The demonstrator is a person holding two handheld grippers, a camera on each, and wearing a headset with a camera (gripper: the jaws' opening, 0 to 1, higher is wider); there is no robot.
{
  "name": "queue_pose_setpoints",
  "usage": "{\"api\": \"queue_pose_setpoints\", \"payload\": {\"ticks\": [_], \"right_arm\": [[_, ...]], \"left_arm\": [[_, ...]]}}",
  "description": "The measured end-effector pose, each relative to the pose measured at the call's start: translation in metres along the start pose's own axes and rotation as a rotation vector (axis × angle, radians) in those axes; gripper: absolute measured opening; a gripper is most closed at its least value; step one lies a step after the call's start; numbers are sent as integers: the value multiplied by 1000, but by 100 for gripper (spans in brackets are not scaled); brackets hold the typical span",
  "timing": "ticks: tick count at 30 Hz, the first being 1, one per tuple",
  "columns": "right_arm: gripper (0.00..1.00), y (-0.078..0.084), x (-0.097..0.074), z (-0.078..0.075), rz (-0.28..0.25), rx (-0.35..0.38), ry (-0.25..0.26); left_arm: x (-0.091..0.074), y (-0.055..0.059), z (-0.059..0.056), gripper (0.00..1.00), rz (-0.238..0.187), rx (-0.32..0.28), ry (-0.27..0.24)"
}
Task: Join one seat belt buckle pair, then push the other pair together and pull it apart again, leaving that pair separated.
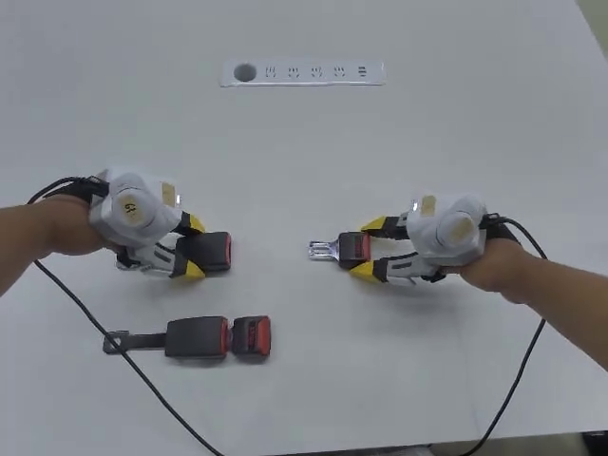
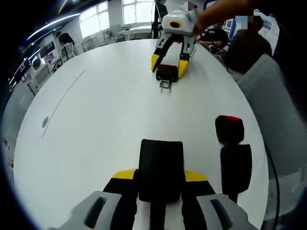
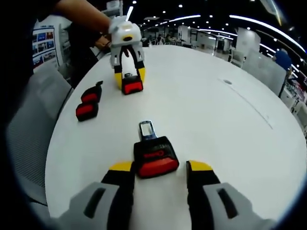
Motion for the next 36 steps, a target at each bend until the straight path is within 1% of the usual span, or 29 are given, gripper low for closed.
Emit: {"api": "queue_pose_setpoints", "payload": {"ticks": [1, 2, 3, 4, 5, 6, 7, 8, 9, 11, 12, 15, 16, 18, 21, 22, 23, 24, 25, 26, 27, 28, 29, 31, 32, 33, 34, 35, 36], "right_arm": [[49, 0, -2, -1, -1, 2, 0], [49, -2, -6, -1, -34, 46, 8], [50, -3, -8, -3, -48, 78, 15], [52, -5, -13, -5, -80, 94, 42], [55, -6, -16, -7, -91, 108, 62], [57, -8, -20, -8, -118, 132, 80], [59, -10, -22, -9, -130, 153, 91], [62, -12, -24, -10, -150, 175, 111], [65, -13, -26, -10, -163, 188, 126], [71, -14, -29, -9, -174, 224, 155], [74, -15, -30, -8, -178, 227, 169], [78, -25, -37, -4, -239, 276, 213], [79, -29, -41, -2, -274, 303, 232], [82, -33, -46, -1, -318, 325, 262], [82, -35, -53, 6, -332, 346, 302], [82, -37, -57, 9, -346, 347, 320], [82, -40, -60, 13, -361, 355, 327], [82, -43, -62, 16, -378, 369, 331], [82, -45, -65, 18, -397, 374, 340], [82, -48, -68, 22, -409, 371, 350], [83, -48, -69, 24, -409, 371, 355], [83, -49, -71, 29, -414, 370, 358], [83, -50, -72, 33, -415, 365, 359], [83, -52, -74, 43, -410, 338, 360], [83, -53, -75, 46, -412, 331, 361], [83, -54, -77, 52, -421, 332, 357], [84, -55, -78, 55, -422, 331, 358], [84, -54, -78, 57, -424, 323, 364], [84, -54, -79, 60, -425, 314, 368]], "left_arm": [[0, -1, 1, 39, -11, -45, -16], [-2, -1, 4, 42, -6, -90, -55], [-3, -2, 5, 47, -11, -79, -58], [-6, -6, 3, 55, -37, -99, -60], [-9, -10, 2, 61, -62, -114, -61], [-14, -14, 3, 66, -86, -126, -79], [-17, -15, 4, 69, -90, -132, -97], [-21, -17, 7, 70, -101, -160, -134], [-24, -19, 8, 71, -115, -179, -150], [-31, -25, 11, 74, -176, -235, -197], [-34, -27, 13, 78, -192, -248, -218], [-43, -29, 11, 84, -216, -324, -261], [-46, -30, 10, 86, -222, -338, -281], [-52, -30, 6, 90, -237, -375, -316], [-63, -30, -2, 91, -262, -406, -359], [-68, -30, -7, 91, -282, -427, -374], [-74, -34, -13, 92, -333, -461, -377], [-77, -36, -17, 94, -369, -474, -375], [-81, -35, -20, 96, -374, -469, -395], [-86, -29, -25, 97, -335, -454, -423], [-89, -28, -29, 98, -335, -463, -428], [-94, -29, -34, 98, -368, -495, -443], [-98, -29, -36, 99, -386, -501, -462], [-106, -24, -44, 100, -382, -508, -499], [-111, -23, -50, 100, -400, -523, -506], [-113, -22, -52, 100, -409, -529, -512], [-119, -19, -54, 100, -432, -560, -545], [-123, -16, -57, 100, -436, -577, -568], [-127, -13, -62, 100, -445, -591, -576]]}}
Point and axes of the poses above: the centre of the closed fingertips' face, and the gripper's own axes: x roughly forward along the fingers, z roughly to its left, y roughly out of its underside, the point moved 5 cm from there along -x, roughly backward along the fingers, and after that the axes turned 11 degrees about x, right-handed, at the moved point
